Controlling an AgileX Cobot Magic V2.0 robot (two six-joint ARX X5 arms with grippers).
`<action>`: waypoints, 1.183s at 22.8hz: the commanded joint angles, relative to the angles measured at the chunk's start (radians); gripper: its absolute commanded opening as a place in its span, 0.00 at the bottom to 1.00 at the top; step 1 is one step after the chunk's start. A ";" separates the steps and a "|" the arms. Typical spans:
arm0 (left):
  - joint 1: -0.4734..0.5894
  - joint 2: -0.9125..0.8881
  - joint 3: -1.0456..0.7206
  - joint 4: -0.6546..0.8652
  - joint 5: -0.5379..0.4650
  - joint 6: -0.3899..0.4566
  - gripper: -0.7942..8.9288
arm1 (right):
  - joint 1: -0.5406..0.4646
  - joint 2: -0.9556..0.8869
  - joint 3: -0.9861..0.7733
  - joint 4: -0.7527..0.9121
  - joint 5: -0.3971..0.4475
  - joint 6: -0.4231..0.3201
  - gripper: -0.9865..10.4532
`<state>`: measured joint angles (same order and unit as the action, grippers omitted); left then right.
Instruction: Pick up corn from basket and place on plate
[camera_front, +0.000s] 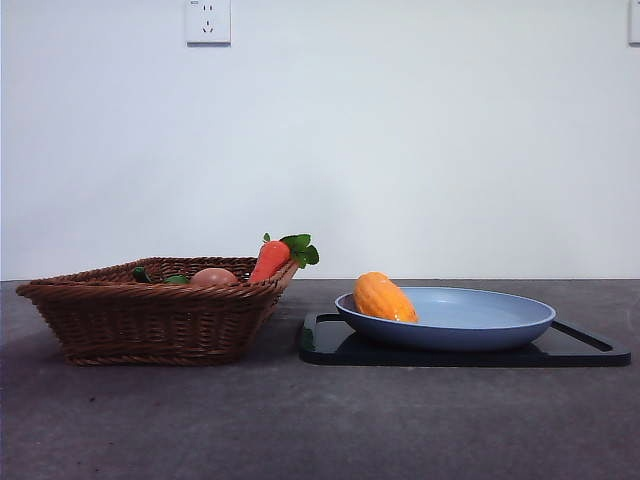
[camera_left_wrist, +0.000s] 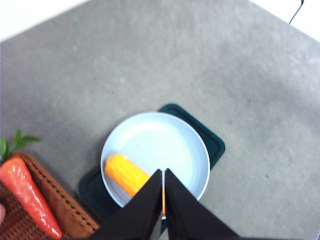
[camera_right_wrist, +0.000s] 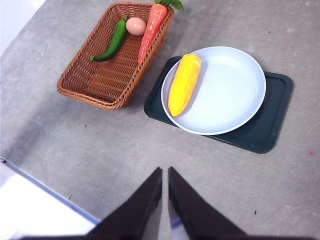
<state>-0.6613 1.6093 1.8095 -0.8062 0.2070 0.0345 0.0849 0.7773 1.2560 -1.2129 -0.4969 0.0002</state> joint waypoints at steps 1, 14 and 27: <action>0.013 -0.009 0.030 0.030 -0.008 0.027 0.09 | 0.003 0.005 0.015 0.009 0.000 -0.010 0.09; 0.511 -0.539 -0.340 0.337 -0.032 0.087 0.09 | 0.003 0.005 0.015 0.008 0.000 -0.010 0.09; 0.731 -1.302 -1.387 0.672 -0.138 0.070 0.09 | 0.003 0.005 0.015 0.008 0.000 -0.010 0.09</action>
<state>0.0650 0.3290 0.4427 -0.1501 0.0746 0.1184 0.0849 0.7769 1.2560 -1.2129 -0.4969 0.0002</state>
